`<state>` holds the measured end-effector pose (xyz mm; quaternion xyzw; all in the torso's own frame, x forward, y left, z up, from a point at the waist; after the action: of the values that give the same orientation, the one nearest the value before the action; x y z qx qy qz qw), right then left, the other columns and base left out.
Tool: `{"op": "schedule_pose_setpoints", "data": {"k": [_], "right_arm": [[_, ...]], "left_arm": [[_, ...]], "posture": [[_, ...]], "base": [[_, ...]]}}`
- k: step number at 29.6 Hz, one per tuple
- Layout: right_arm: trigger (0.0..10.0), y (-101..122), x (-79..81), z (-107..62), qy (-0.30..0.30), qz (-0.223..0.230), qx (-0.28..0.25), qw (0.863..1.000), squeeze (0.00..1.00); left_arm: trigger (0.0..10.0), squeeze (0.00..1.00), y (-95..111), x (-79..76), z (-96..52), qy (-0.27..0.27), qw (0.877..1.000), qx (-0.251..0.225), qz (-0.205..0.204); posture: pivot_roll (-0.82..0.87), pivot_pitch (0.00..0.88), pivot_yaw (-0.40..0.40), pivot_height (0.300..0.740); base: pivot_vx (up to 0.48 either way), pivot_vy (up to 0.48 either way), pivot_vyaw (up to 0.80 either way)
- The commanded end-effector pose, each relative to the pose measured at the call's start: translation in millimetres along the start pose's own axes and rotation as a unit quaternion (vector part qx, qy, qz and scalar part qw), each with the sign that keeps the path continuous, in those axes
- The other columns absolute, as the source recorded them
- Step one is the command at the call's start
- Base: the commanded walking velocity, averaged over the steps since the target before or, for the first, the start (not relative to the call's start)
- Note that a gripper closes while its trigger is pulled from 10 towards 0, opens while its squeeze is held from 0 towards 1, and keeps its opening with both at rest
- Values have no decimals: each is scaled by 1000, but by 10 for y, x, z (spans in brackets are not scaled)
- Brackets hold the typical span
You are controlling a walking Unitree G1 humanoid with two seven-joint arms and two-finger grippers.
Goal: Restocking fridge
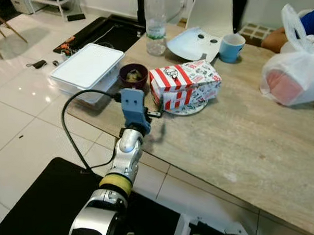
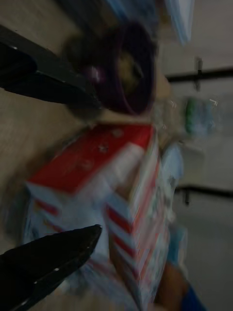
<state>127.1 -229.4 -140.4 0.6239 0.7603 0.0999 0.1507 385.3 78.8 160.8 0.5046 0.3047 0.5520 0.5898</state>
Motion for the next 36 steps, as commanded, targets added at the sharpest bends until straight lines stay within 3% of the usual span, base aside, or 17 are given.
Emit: {"op": "schedule_pose_setpoints", "data": {"k": [1,7,11,17,28,36], "right_arm": [[10000,-40,43,-2,8,-3,1,1000,0],[10000,-20,59,3,10,-4,-1,1000,0],[10000,-14,73,5,12,-6,-2,1000,0],[10000,-26,75,3,13,-8,0,1000,0],[10000,-58,55,-4,12,-10,2,1000,0],[10000,-122,53,-16,14,-14,6,1000,0]], "left_arm": [[10000,0,75,-153,-15,-23,1000,-20,1],[10000,0,81,-76,-10,8,1000,-16,21],[10000,0,83,166,-9,65,996,-2,64],[10000,0,89,391,-25,112,990,6,86],[10000,0,-66,541,-31,141,985,45,92],[10000,0,-200,645,51,154,981,92,78]], "posture": [[-131,131,16,740],[-128,132,17,740],[-127,134,15,740],[-129,139,14,740],[-133,152,8,740],[-147,190,9,740]], "base": [[0,0,0],[0,0,0],[0,0,0],[0,0,0],[0,0,0],[0,0,0]]}}
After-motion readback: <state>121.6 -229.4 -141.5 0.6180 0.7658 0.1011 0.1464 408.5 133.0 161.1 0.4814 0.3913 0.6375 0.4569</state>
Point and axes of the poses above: a point about 5 cm out from each wrist's last joint towards the gripper, its own z axis pointing out of the wrist towards the gripper, its own y axis along the axis of the wrist's last joint, x = y × z, the point moved 4 cm from there along z, pointing out of the wrist towards the gripper, and after that the axes turned 14 degrees about z, right-handed, at the moved point
